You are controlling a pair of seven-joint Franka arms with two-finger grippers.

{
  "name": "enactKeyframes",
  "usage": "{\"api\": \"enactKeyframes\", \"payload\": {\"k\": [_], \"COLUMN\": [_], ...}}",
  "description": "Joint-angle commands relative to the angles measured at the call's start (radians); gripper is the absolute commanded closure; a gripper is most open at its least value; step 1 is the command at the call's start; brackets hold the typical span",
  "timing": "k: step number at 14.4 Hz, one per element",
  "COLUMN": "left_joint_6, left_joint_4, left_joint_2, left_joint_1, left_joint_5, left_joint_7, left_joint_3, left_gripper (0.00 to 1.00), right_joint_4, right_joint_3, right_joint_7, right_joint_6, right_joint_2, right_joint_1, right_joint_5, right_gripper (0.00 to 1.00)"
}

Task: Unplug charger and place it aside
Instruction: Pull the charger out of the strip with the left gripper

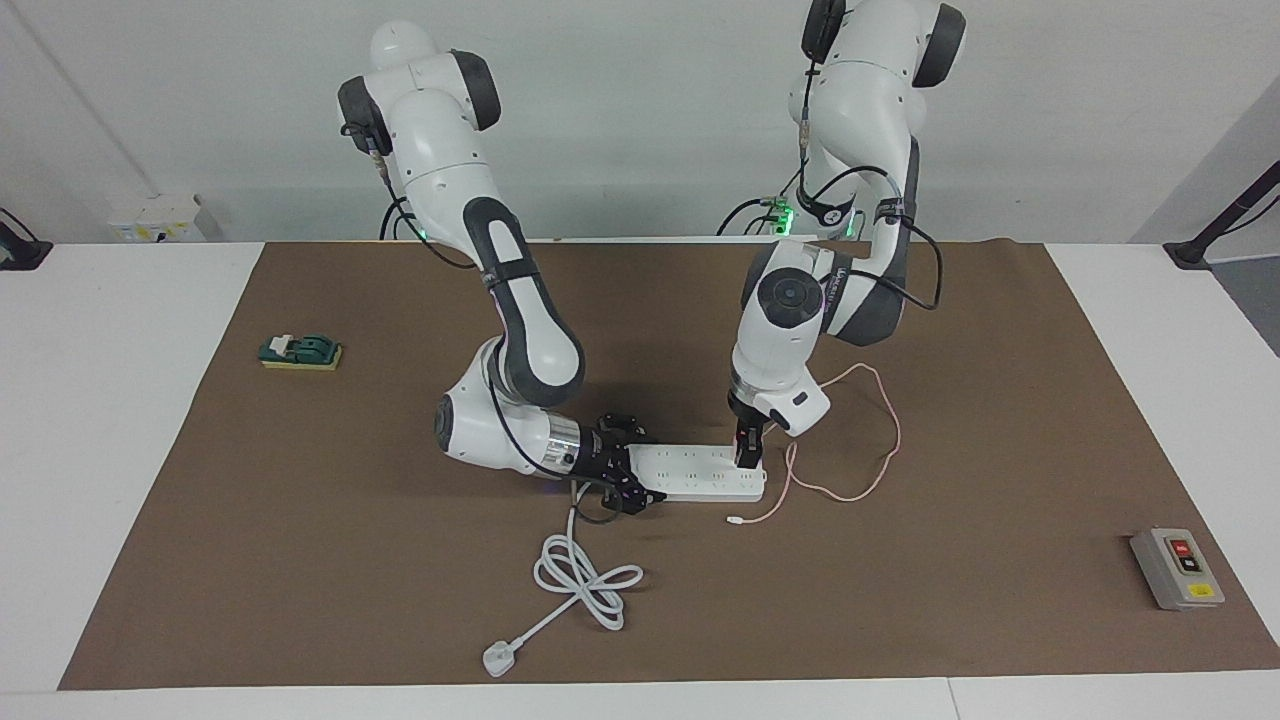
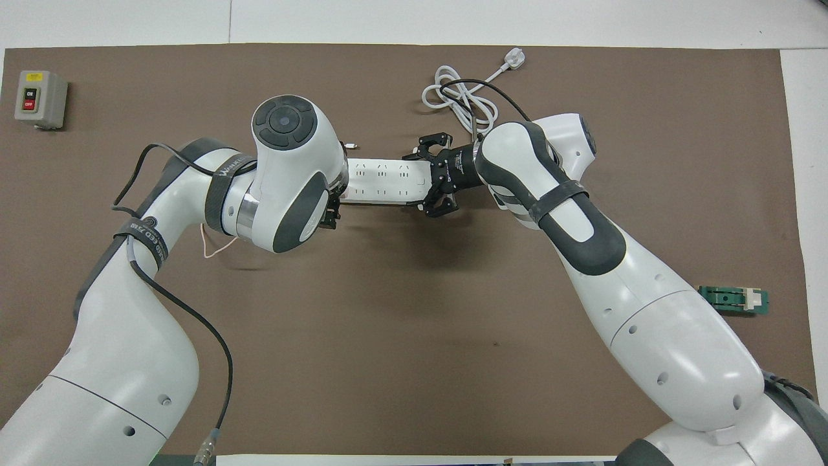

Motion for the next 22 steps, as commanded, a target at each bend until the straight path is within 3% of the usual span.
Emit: {"api": "enactKeyframes", "payload": {"k": [1, 2, 3, 16, 22], "left_joint_6": [0.025, 0.022, 0.024, -0.064, -0.153], "left_joint_4": [-0.060, -0.060, -0.060, 0.000, 0.031], "left_joint_2": [-0.039, -0.039, -0.039, -0.039, -0.083], "left_joint_1": [-0.008, -0.008, -0.008, 0.016, 0.022], "left_joint_5": [-0.016, -0.014, -0.014, -0.014, -0.031], "left_joint_7": [0.003, 0.017, 0.031, 0.077, 0.095], "left_joint_3": [0.007, 0.007, 0.007, 0.009, 0.010], "left_gripper": [0.46, 0.77, 1.00, 1.00, 1.00], "right_joint_4": [-0.002, -0.002, -0.002, -0.003, -0.003], "right_joint_3": [-0.001, -0.001, -0.001, -0.001, -0.001], "right_joint_7": [-0.053, -0.053, -0.053, -0.060, -0.061], "right_joint_6": [0.053, 0.053, 0.053, 0.053, 0.053], "right_joint_2": [0.023, 0.023, 0.023, 0.024, 0.023], "right_joint_1": [0.005, 0.005, 0.005, 0.005, 0.003], "right_joint_5": [0.030, 0.030, 0.030, 0.030, 0.030], "right_gripper": [1.00, 1.00, 1.00, 1.00, 1.00]}}
